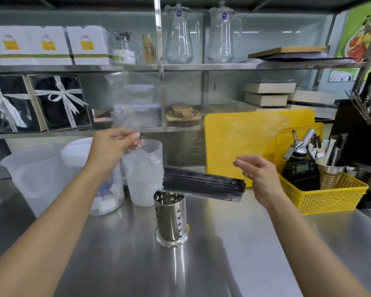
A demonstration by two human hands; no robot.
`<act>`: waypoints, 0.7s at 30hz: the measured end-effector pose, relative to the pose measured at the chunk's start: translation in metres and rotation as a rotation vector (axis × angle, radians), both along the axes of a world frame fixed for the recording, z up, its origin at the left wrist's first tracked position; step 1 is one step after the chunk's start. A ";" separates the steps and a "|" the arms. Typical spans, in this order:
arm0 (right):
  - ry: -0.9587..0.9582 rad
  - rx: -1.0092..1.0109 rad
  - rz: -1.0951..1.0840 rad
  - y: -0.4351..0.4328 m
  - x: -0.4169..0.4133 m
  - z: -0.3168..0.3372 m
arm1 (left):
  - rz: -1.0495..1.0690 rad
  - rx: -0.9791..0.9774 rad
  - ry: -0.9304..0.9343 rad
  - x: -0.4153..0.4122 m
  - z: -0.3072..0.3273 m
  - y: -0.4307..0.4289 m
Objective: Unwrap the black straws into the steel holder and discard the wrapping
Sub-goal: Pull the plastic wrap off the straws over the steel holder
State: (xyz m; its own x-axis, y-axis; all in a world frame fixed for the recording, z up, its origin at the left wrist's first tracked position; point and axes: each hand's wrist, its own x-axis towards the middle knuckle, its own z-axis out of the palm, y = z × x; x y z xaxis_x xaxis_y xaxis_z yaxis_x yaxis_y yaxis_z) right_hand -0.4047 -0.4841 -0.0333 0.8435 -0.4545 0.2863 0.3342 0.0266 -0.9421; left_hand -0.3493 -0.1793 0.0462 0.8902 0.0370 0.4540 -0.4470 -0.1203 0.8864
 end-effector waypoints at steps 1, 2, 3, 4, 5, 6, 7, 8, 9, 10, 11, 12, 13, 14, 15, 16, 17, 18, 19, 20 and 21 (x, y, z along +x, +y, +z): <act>0.028 0.008 0.014 0.001 -0.001 -0.005 | 0.002 0.013 0.033 0.000 -0.007 0.000; 0.038 0.030 0.030 0.001 -0.001 -0.010 | -0.002 0.011 0.062 0.002 -0.013 0.002; 0.036 0.056 0.033 0.000 0.000 -0.012 | -0.016 0.009 0.085 0.004 -0.019 0.003; 0.034 0.077 0.027 -0.001 -0.001 -0.014 | -0.030 -0.004 0.116 0.005 -0.024 0.005; 0.034 0.091 0.017 -0.002 -0.002 -0.013 | -0.035 -0.022 0.147 0.008 -0.028 0.007; 0.027 0.101 0.010 -0.003 -0.002 -0.013 | -0.042 -0.039 0.165 0.009 -0.031 0.008; 0.016 0.111 0.010 -0.004 -0.001 -0.011 | -0.048 -0.047 0.177 0.012 -0.033 0.009; 0.003 0.114 0.012 -0.005 0.000 -0.009 | -0.055 -0.055 0.188 0.014 -0.035 0.010; -0.007 0.111 0.010 -0.006 0.000 -0.007 | -0.058 -0.058 0.197 0.017 -0.037 0.009; -0.018 0.109 0.005 -0.007 0.000 -0.006 | -0.057 -0.062 0.203 0.018 -0.038 0.008; -0.025 0.108 -0.003 -0.008 0.000 -0.005 | -0.053 -0.068 0.206 0.020 -0.040 0.006; -0.029 0.109 -0.011 -0.010 0.000 -0.004 | -0.051 -0.079 0.209 0.022 -0.041 0.003; -0.031 0.113 -0.019 -0.012 -0.001 -0.004 | -0.043 -0.078 0.208 0.024 -0.042 -0.001; -0.034 0.119 -0.028 -0.014 -0.001 -0.004 | -0.030 -0.066 0.203 0.027 -0.042 -0.005; -0.039 0.124 -0.035 -0.016 -0.001 -0.003 | -0.015 -0.037 0.190 0.029 -0.042 -0.009; -0.042 0.123 -0.039 -0.020 -0.001 -0.003 | -0.006 -0.008 0.174 0.031 -0.042 -0.014; -0.039 0.115 -0.043 -0.024 -0.002 -0.003 | -0.004 0.014 0.156 0.034 -0.043 -0.018; -0.033 0.105 -0.048 -0.027 -0.002 -0.002 | -0.005 0.031 0.141 0.035 -0.044 -0.022; -0.028 0.096 -0.056 -0.031 -0.003 -0.003 | 0.001 0.049 0.128 0.035 -0.045 -0.027; -0.025 0.091 -0.066 -0.035 -0.004 -0.003 | 0.007 0.061 0.127 0.036 -0.047 -0.030; -0.021 0.089 -0.076 -0.038 -0.005 -0.003 | 0.008 0.062 0.135 0.038 -0.050 -0.033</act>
State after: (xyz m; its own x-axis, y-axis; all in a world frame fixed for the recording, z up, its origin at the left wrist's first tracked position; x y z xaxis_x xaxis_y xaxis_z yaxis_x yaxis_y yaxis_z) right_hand -0.4092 -0.5220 -0.0365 0.7996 -0.5417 0.2593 0.3584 0.0839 -0.9298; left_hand -0.3117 -0.2123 -0.0034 0.9433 0.0198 0.3315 -0.3228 -0.1798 0.9292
